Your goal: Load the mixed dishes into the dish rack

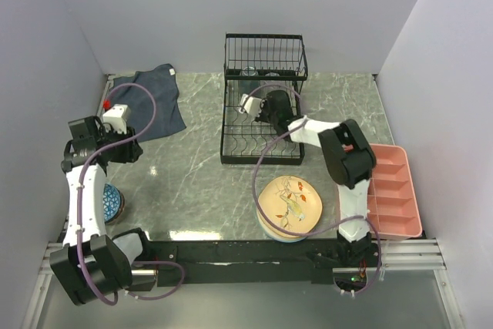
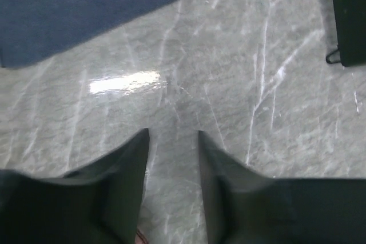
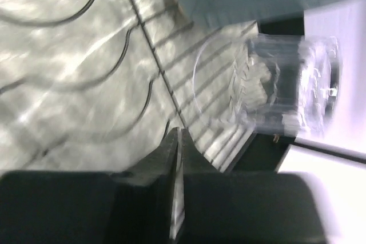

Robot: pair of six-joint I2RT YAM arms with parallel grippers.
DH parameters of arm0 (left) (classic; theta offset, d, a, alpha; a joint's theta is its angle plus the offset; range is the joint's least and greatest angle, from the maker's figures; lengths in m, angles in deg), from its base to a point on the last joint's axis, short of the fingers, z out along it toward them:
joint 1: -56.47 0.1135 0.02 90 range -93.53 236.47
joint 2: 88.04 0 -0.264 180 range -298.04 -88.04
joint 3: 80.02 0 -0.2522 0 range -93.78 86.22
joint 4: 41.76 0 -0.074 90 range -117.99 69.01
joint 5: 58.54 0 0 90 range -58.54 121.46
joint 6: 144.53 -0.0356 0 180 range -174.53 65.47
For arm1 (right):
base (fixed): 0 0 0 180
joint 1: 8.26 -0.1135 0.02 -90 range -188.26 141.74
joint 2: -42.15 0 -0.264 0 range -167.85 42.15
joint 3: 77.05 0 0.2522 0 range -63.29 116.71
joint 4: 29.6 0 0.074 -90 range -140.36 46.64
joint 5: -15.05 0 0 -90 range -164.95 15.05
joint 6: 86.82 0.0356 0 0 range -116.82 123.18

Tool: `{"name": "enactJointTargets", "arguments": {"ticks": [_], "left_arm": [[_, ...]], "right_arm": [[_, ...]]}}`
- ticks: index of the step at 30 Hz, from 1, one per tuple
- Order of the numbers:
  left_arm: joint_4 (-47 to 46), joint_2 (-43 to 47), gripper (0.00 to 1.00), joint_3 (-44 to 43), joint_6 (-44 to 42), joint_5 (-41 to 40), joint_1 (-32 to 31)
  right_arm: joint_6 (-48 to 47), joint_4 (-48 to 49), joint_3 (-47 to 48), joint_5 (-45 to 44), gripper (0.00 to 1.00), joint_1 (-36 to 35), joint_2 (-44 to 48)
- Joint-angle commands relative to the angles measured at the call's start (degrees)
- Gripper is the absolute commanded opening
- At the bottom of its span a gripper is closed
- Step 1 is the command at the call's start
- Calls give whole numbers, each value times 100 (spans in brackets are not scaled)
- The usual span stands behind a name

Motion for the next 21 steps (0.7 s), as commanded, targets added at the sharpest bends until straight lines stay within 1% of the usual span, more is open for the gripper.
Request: {"name": "enactJointTargets", "arguments": {"ticks": [1,2,3,4,5,6,7,8,9,10,11,12,13,14,15,18,21], "left_arm": [[263,119,51,-849,-417,-427,25],[386,127,54,-938,-643,-506,25],[552,180,60,-1018,-811,-603,25],[1015,215,61,-1158,-987,-804,25],[1220,250,63,-1202,-1267,-954,25],[1622,372,64,-1220,-1365,-1077,25],[1800,443,65,-1203,-1549,-1339,16],[2019,574,65,-1212,-1647,-1438,25],[2239,654,65,-1212,-1691,-1517,16],[2441,742,65,-1151,-1718,-1848,16],[2548,899,68,-1098,-1718,-1991,25],[2662,953,69,-1019,-1727,-2140,25],[2881,988,68,-984,-1657,-2272,25],[2918,1024,68,-948,-1561,-2630,25],[3005,1050,69,-809,-1508,-2738,16],[3050,1225,69,-405,-1297,-2775,25],[2559,1445,69,34,-1016,-3125,25]], "right_arm": [[765,-1192,-41,317,33,-212,1439],[924,-1944,-15,492,43,-265,1588],[1074,-2326,3,877,53,-353,1868],[1345,-2686,21,1028,55,-414,2001],[1548,-3125,-31,1186,58,-467,2133],[1915,-3329,-84,1493,64,-572,2387],[2110,-3532,-102,1661,70,-625,2511],[2365,-3786,-111,1767,78,-669,2695],[2976,-3902,-59,1899,83,-696,2758],[3296,-4190,20,1961,88,-696,2785],[3621,-4402,134,2031,90,-705,2750],[4129,-4682,492,2058,90,-688,2689],[4334,-4981,661,2136,100,-670,2627],[4501,-5297,749,2129,100,-670,2635],[4616,-5283,602,2120,100,-670,2749],[4442,-5317,277,2251,100,-705,3241],[4721,-5800,451,2330,100,-670,3198]]}}
